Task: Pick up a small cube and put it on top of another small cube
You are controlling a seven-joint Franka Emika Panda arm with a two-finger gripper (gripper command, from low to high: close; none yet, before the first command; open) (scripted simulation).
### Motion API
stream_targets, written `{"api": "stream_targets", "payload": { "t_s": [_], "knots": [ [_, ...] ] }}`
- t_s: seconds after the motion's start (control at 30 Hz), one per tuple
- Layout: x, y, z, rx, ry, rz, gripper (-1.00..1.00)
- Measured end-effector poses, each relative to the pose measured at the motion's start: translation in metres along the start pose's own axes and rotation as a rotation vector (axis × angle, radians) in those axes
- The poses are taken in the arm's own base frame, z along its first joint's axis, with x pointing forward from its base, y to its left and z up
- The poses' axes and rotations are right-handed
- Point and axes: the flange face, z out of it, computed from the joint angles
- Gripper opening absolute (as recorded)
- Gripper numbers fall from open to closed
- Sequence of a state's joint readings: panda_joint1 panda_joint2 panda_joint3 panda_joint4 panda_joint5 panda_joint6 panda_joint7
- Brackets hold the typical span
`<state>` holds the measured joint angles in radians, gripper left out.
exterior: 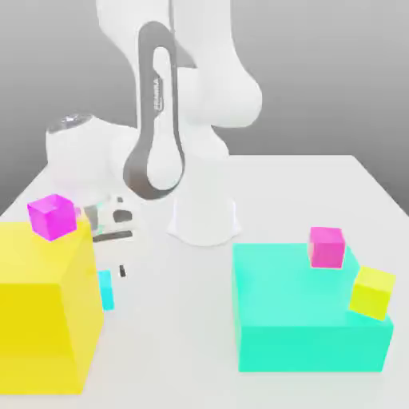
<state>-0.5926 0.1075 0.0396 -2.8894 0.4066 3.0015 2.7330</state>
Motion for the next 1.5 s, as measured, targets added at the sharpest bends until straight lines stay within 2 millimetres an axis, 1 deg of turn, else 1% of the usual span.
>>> {"api": "stream_targets", "payload": {
  "t_s": [0.23,0.27,0.5,0.77,1.0,1.17,1.2,1.23,1.33,1.5],
  "knots": [
    [0.004,-0.008,0.027,0.043,0.014,0.000,0.00],
    [0.005,-0.009,0.030,0.051,0.015,-0.001,-1.00],
    [0.005,-0.009,0.030,0.052,0.013,-0.001,-1.00],
    [0.000,-0.001,0.002,0.002,-0.001,0.001,-1.00],
    [0.000,-0.003,-0.024,0.014,-0.003,0.002,-1.00],
    [0.001,-0.013,-0.025,0.016,-0.009,0.032,-1.00],
    [0.000,-0.012,-0.029,0.023,0.013,-0.018,-1.00],
    [0.000,-0.018,-0.029,0.023,0.040,-0.053,-1.00],
    [0.000,-0.046,-0.024,0.003,0.119,-0.148,-1.00],
    [-0.015,-0.082,-0.035,0.002,0.173,-0.371,-1.00]
  ]
}}
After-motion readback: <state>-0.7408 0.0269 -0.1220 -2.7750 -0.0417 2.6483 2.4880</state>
